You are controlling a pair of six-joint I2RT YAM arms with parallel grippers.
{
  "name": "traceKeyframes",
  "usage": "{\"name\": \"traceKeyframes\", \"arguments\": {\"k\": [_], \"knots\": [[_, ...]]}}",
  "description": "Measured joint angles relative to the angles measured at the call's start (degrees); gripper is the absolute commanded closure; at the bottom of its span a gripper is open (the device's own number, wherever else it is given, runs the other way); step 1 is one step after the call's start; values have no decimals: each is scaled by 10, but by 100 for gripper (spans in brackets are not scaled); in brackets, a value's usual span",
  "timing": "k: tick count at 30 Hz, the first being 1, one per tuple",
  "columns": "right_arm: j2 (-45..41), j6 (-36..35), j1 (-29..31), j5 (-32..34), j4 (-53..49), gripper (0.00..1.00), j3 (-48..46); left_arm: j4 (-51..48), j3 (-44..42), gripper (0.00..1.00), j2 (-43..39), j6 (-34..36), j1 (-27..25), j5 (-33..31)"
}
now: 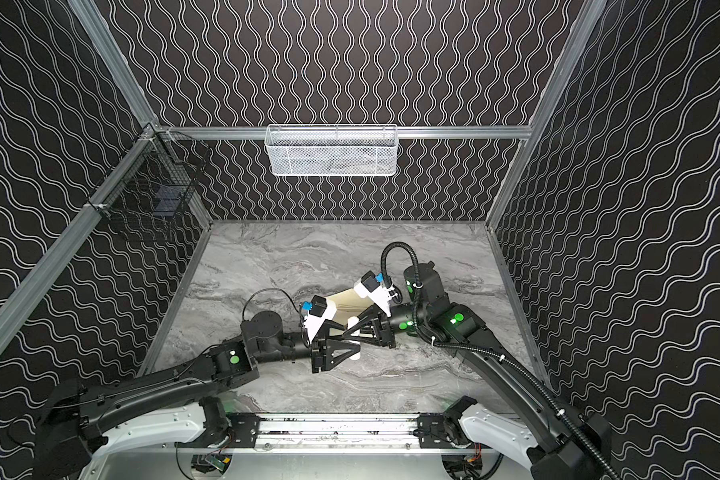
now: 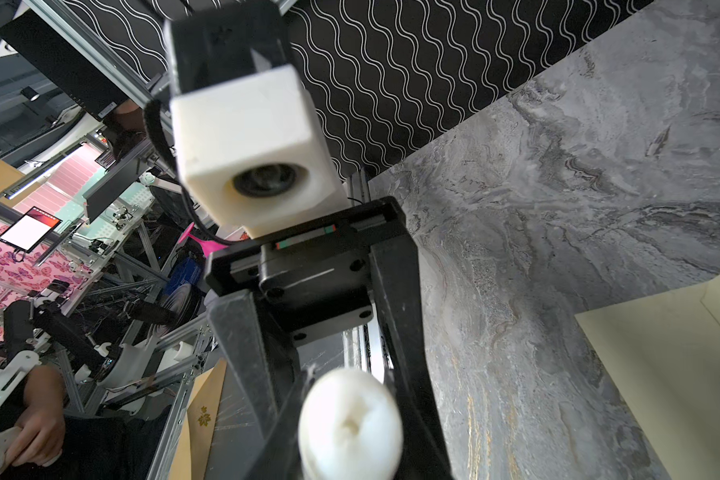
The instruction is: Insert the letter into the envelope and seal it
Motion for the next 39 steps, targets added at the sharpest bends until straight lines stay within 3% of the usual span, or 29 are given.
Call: {"name": "traceKeyframes", "arguments": {"k": [16, 20, 22, 26, 31, 36, 39], "knots": [[7, -26, -1, -3, -12, 100, 10, -7, 10, 73, 11, -32, 6, 19], [14, -17, 1, 3, -8, 80, 16, -12, 14, 82, 15, -40, 4, 19], [18, -18, 0, 4, -8, 64, 20, -11, 14, 87, 16, -46, 4, 17], [18, -17, 1, 22, -14, 49, 32, -9, 14, 94, 14, -45, 5, 4], [16, -13, 0, 31, -11, 59, 41, 0, 10, 96, 3, -52, 7, -18], [31, -10, 0, 34, -15, 51, 56, 0, 8, 98, 0, -56, 7, -21], [30, -7, 0, 37, -14, 53, 60, 1, 5, 99, 1, -56, 7, -20]]}}
